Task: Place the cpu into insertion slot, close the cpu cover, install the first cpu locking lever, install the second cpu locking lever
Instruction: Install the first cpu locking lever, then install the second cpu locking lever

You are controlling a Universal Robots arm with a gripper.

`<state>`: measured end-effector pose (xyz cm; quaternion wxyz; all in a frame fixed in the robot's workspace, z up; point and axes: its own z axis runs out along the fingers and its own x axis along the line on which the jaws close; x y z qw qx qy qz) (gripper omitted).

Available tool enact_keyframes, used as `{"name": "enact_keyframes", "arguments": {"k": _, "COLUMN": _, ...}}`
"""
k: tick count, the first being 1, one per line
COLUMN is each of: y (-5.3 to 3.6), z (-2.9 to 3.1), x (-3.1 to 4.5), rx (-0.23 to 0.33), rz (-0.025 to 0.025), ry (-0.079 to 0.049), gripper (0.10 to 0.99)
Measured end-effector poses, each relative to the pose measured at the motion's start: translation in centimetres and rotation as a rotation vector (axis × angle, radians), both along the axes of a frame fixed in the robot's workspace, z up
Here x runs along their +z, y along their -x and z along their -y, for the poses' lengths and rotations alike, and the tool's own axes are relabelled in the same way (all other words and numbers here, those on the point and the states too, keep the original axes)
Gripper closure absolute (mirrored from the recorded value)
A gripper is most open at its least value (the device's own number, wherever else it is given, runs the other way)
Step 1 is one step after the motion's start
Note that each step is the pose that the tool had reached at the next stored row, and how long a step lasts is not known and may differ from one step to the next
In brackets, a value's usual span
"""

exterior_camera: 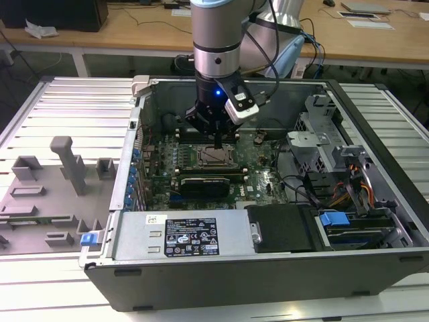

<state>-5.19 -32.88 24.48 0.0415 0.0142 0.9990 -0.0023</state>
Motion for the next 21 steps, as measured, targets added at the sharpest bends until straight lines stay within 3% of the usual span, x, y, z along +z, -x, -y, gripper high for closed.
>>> {"name": "enact_keyframes", "arguments": {"k": 11, "y": 0.00, "z": 0.00, "x": 0.00, "rx": 0.000, "rz": 0.0000, "ry": 0.000, "gripper": 0.980}}
{"name": "enact_keyframes", "arguments": {"k": 16, "y": 0.00, "z": 0.00, "x": 0.55, "rx": 0.000, "rz": -0.0002, "ry": 0.000, "gripper": 0.980}}
{"name": "enact_keyframes", "arguments": {"k": 21, "y": 0.03, "z": 0.15, "x": 0.60, "rx": 0.000, "rz": -0.0008, "ry": 0.000, "gripper": 0.980}}
